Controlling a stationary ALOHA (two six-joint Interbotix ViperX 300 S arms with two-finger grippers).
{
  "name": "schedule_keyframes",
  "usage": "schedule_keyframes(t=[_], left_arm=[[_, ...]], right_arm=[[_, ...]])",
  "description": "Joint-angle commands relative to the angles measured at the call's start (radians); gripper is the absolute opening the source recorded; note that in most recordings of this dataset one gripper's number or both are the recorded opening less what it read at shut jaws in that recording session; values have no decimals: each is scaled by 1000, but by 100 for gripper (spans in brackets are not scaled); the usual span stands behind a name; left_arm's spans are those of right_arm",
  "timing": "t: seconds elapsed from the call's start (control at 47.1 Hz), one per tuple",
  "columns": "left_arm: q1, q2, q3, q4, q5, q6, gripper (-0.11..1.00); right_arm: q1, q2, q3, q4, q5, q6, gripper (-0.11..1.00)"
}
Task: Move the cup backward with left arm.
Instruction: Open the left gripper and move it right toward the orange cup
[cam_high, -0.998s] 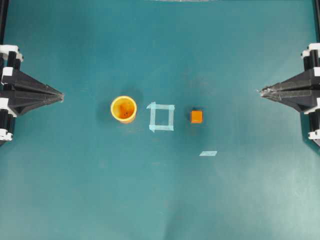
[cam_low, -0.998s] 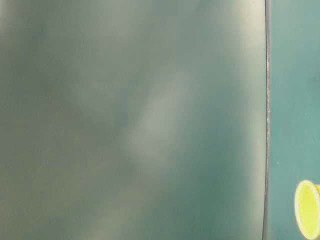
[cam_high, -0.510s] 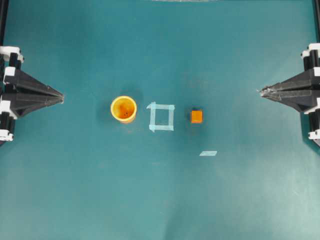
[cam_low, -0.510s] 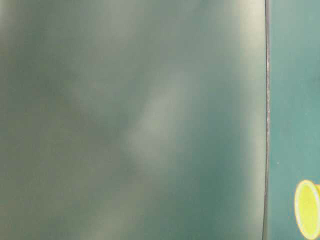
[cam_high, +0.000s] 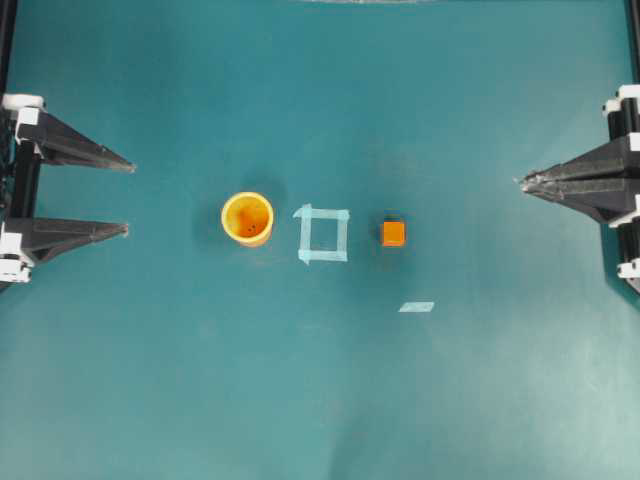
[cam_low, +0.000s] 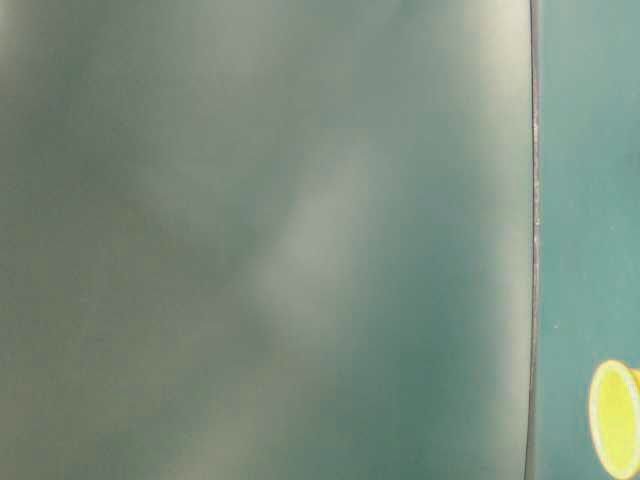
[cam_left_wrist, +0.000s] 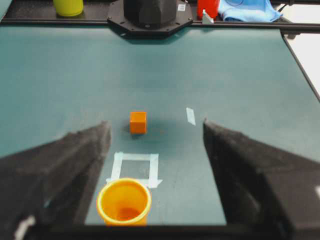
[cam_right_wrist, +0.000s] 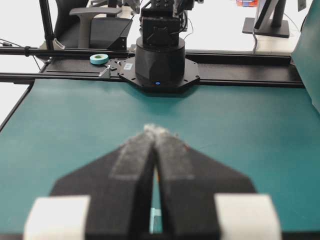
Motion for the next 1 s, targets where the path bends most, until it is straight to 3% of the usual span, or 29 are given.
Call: schedule_keyframes(t=[0.0,0.127,0.382,0.701,0.977], left_arm=[[6,17,-14,2,6,0,75],[5,37,-14,2,31,0,81],[25,149,-5,2,18,2,81],[28,391,60,2,-224,11,81],[64,591,67,2,-327,26,81]], right_arm=[[2,6,-32,0,-9,2,0],[2,6,-34,-2,-9,2,0],[0,5,-37,-2,-9,0,0],[2,3,-37,-2,-9,-3,0],[2,5,-37,-2,-9,-3,0]])
